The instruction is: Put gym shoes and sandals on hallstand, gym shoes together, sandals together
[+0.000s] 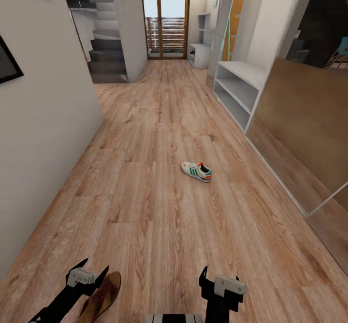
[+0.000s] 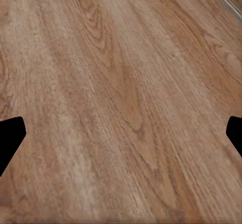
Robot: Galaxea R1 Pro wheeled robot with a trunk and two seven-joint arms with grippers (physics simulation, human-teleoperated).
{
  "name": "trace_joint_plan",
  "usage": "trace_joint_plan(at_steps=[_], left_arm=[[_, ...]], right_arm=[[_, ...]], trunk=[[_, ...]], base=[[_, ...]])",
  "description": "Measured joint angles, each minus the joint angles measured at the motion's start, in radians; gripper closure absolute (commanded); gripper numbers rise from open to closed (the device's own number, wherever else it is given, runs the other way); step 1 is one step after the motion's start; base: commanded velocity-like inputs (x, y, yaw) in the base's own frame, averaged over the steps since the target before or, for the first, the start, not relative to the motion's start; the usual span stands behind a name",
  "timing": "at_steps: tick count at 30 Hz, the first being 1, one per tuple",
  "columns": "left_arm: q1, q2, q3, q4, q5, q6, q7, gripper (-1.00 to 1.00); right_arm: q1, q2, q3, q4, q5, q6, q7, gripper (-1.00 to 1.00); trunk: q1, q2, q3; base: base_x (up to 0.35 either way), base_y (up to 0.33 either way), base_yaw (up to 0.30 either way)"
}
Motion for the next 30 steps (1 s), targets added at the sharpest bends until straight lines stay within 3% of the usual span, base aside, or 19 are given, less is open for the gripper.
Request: trace_joint_plan(at_steps=[20, 30], left_arm=[[0.0, -0.001, 0.0, 0.001, -0.003, 0.0, 0.0, -1.0], [0.0, 0.0, 0.002, 0.001, -0.002, -0.001, 0.0, -1.0]], right_arm=[[0.0, 0.0, 0.0, 0.0, 0.0, 0.0, 0.0, -1.0], [0.0, 0.0, 0.0, 0.0, 0.0, 0.0, -0.001, -1.0]], trunk=[[0.0, 0.0, 0.0], [0.0, 0.0, 0.0]], base=[[-0.003, 0.005, 0.0], [-0.199, 0.0, 0.0]])
